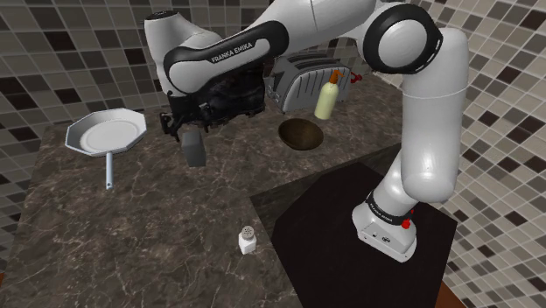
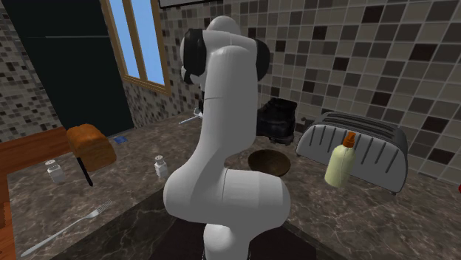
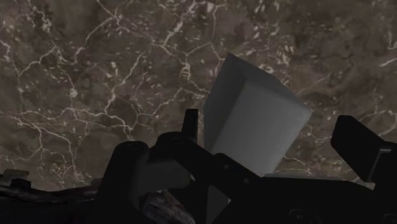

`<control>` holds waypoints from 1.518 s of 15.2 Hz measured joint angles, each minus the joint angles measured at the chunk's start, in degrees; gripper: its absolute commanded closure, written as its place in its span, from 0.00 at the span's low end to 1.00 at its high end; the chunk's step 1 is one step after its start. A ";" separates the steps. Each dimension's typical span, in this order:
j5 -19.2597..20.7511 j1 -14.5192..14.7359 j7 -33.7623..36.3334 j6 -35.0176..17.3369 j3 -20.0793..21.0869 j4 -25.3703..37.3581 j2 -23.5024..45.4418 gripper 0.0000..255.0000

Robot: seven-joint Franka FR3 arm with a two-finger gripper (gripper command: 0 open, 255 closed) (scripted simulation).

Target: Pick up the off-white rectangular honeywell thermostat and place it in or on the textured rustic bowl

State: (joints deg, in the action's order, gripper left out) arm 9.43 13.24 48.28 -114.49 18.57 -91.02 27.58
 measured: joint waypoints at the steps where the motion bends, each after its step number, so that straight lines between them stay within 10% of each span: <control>1: 0.19 0.10 0.15 -0.52 -0.09 -0.08 0.46 0.00; 13: 0.95 0.29 0.65 -4.10 -0.50 -1.88 2.29 0.00; 14: 0.95 0.29 0.65 -4.11 -0.50 -1.89 2.29 1.00; 23: 0.98 0.22 0.63 -4.14 -0.52 -1.89 2.04 1.00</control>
State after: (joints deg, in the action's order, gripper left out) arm 10.41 13.45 48.91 -118.63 18.04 -92.91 29.62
